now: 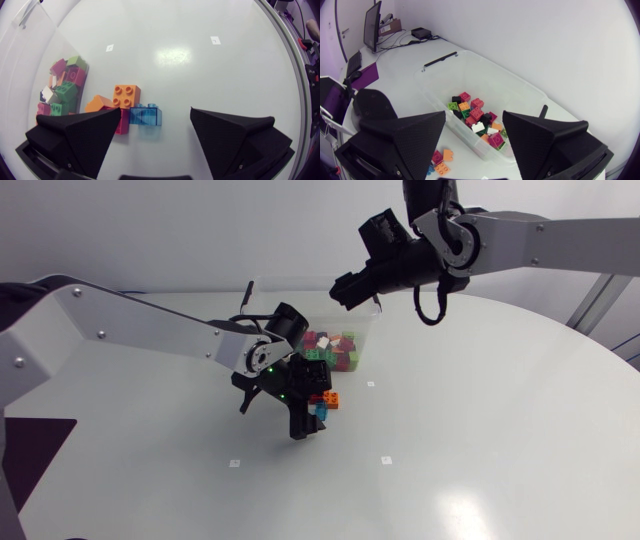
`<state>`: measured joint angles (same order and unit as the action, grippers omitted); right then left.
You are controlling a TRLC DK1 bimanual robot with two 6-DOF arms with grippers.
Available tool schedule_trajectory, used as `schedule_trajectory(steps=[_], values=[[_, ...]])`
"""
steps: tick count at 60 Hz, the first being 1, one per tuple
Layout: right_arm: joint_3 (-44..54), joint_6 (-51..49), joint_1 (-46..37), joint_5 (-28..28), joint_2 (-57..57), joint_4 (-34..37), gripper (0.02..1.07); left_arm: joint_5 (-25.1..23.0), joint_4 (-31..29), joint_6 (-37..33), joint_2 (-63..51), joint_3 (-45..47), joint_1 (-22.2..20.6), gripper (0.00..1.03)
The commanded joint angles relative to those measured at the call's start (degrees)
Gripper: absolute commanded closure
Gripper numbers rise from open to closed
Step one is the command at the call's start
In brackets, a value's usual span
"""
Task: Place the duplo bricks in the container
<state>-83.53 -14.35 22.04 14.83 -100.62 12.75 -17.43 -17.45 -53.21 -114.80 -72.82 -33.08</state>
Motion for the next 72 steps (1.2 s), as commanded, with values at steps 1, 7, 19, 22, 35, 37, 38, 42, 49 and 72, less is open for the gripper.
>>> schedule_trajectory(steps=[1,7,19,22,35,37,38,42,49,72], values=[[5.2,-1.3,-0.3,0.1,3.1,-0.9,0.23,0.2,-0.6,-1.5,-2.0,-2.4,-0.7,0.10],[10.0,-2.2,-1.0,0.3,6.3,-2.4,0.23,0.2,-3.9,-1.5,-3.0,-4.8,-0.7,0.12],[16.6,-3.7,-3.4,1.6,10.5,-3.1,0.23,2.1,-8.4,-2.0,-3.8,-7.0,-1.5,0.16],[17.8,-4.3,-3.8,1.7,11.0,-3.3,0.23,3.0,-9.5,-2.0,-4.1,-7.9,-1.7,0.16],[21.1,-4.8,-4.5,2.0,11.8,-4.5,0.23,7.1,-12.8,-1.7,-5.8,-11.1,-3.3,0.21],[21.4,-4.8,-4.5,2.0,12.0,-4.5,0.23,7.6,-13.1,-1.6,-6.0,-11.5,-3.6,0.22],[21.5,-4.8,-4.6,2.0,12.1,-4.5,0.23,7.9,-13.4,-1.5,-6.1,-11.7,-3.7,0.22],[22.0,-4.8,-4.7,2.3,12.7,-4.5,0.23,8.7,-14.8,-1.5,-6.7,-12.8,-4.1,0.27],[22.9,-5.0,-5.0,2.4,13.7,-4.5,0.23,9.9,-16.5,-1.8,-7.3,-12.8,-4.8,0.36],[26.5,-6.6,-7.6,4.7,16.4,-4.5,0.23,10.8,-20.2,-2.2,-6.0,-11.1,-6.0,0.44]])
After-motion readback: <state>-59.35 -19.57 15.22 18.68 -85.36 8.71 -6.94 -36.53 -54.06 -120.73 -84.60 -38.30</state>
